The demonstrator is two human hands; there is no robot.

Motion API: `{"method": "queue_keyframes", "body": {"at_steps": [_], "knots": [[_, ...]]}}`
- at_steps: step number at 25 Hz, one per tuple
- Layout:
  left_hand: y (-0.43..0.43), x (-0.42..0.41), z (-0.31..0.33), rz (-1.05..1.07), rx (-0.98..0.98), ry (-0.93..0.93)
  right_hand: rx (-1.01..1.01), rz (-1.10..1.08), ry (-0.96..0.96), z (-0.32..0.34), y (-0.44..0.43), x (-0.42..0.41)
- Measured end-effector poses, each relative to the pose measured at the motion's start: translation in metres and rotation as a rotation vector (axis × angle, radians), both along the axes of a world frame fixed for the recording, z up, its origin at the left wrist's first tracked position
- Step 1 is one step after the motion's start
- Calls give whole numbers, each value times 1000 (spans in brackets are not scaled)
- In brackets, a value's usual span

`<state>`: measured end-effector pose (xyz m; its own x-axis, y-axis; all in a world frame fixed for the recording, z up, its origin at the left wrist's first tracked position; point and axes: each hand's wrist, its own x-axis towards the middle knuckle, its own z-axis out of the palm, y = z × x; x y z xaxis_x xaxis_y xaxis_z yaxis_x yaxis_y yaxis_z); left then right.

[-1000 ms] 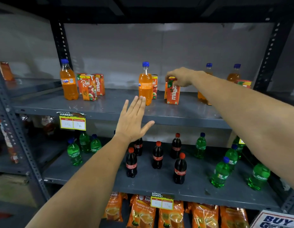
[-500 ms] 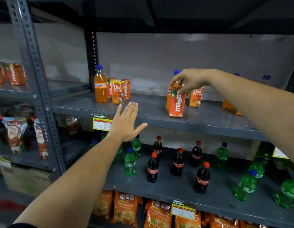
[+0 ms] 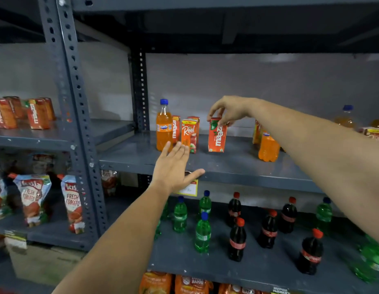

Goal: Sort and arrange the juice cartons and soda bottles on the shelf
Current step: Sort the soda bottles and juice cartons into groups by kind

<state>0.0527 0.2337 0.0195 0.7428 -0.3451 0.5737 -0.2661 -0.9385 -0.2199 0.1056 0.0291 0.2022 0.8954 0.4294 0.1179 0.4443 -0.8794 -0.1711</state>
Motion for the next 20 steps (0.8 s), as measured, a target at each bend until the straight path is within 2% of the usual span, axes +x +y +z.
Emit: {"method": "queue_keyframes", "body": {"at_steps": [6,8,11,16,20], "knots": [[7,10,-6,-71,-9,34,-101,-74,33,-10,17,18],[7,10,-5,-83,-32,35,-131,-75,-18,-4,26,18],[8,10,-6,-101,-50,45,-140,-27,-140,-4,53,23],[21,5,-5,-100,-30,52,-237,27,-88,-17,83,29],[26,-4,-6,-69,-31,62,-254,92,-131,-14,82,17]]}}
